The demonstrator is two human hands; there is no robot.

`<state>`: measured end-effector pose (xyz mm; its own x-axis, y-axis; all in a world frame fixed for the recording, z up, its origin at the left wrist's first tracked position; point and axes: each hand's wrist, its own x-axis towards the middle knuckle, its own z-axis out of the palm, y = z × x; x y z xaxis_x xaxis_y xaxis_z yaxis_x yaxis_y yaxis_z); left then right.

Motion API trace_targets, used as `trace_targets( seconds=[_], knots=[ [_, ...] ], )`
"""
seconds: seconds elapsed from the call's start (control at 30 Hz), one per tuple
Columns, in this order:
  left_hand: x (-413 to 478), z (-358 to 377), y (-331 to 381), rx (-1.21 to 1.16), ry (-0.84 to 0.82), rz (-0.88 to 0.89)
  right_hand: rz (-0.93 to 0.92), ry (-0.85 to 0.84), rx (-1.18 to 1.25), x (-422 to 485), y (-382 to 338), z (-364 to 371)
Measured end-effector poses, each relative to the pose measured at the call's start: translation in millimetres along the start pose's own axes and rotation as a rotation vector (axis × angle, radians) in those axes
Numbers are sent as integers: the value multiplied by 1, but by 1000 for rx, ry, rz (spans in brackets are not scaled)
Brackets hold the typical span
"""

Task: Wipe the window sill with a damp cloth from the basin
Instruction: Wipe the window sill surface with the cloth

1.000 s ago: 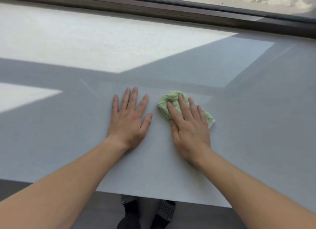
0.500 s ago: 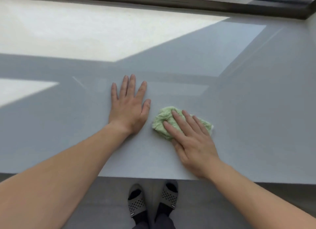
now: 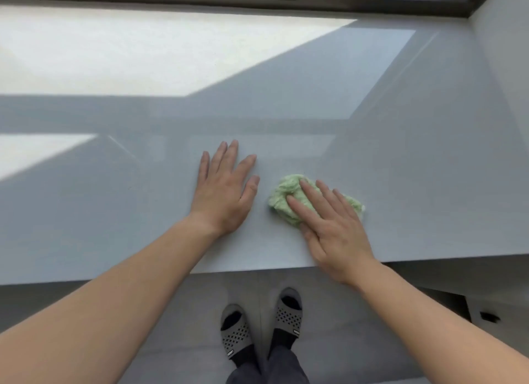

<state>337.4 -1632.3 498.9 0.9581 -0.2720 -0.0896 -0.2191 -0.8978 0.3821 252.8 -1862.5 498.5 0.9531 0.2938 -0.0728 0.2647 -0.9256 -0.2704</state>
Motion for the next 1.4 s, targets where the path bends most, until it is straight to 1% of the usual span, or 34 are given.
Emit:
trace_targets(
  seconds=[0.07,0.1,0.13,0.17,0.23,0.3,0.33,0.37,0.4,0.5,0.53,0.57,0.6,0.67,0.73,0.77,0.8,0.83,0.9,0.93,0.97,1.0,1.1,1.17,1.23,1.33,1.37,1.4],
  knots=[
    [-3,5,-1,94,-30,30,263,76,74,7,-2,-3],
    [-3,7,-1,120,-31,34,348,111,76,7,-12,0],
    [-3,7,-1,123,-31,32,374,136,55,2,-24,5],
    [-2,6,-1,114,-35,26,336,137,33,-6,-36,11],
    [-1,6,-1,104,-48,25,149,93,-3,-28,-49,21],
    [-2,6,-2,115,-54,31,-14,27,-3,-42,-40,19],
    [-3,6,-3,121,-53,29,-49,8,4,-42,-28,15],
    [-3,6,-2,125,-53,25,-43,2,8,-40,-16,10],
    [-3,6,-2,124,-54,20,12,8,11,-37,-3,5],
    [-2,7,5,92,-39,-17,322,86,61,-22,24,-8],
    [-1,8,9,89,-30,-37,389,113,60,-20,23,-8],
    [-1,9,15,91,-14,-53,408,129,41,-21,18,-6],
    [1,10,21,96,6,-56,378,132,24,-25,10,-2],
    [6,13,35,88,28,-14,205,84,5,-41,-1,4],
    [15,16,45,66,21,21,26,-11,12,-51,13,-1],
    [21,17,48,58,17,16,-11,-23,12,-47,29,-6],
    [27,18,49,54,15,3,12,-14,16,-39,46,-11],
    [34,19,51,52,15,-13,100,10,36,-27,61,-17],
    [47,22,53,60,19,-41,332,62,89,-4,78,-27],
    [53,23,55,69,20,-51,394,77,81,2,77,-26],
    [59,24,57,78,17,-58,388,84,54,4,71,-25],
    [64,25,59,84,16,-64,321,86,22,1,65,-22],
    [78,28,65,92,24,-72,34,32,-49,-15,60,-18],
    [88,28,66,93,38,-79,-47,3,-71,-8,78,-23],
    [99,27,65,94,39,-105,-2,5,-62,12,98,-29],
    [107,29,63,126,23,-145,235,42,29,58,120,-38],
    [108,30,64,138,25,-148,297,52,44,69,122,-40],
    [108,31,64,142,29,-150,317,59,36,76,120,-40]
  ],
)
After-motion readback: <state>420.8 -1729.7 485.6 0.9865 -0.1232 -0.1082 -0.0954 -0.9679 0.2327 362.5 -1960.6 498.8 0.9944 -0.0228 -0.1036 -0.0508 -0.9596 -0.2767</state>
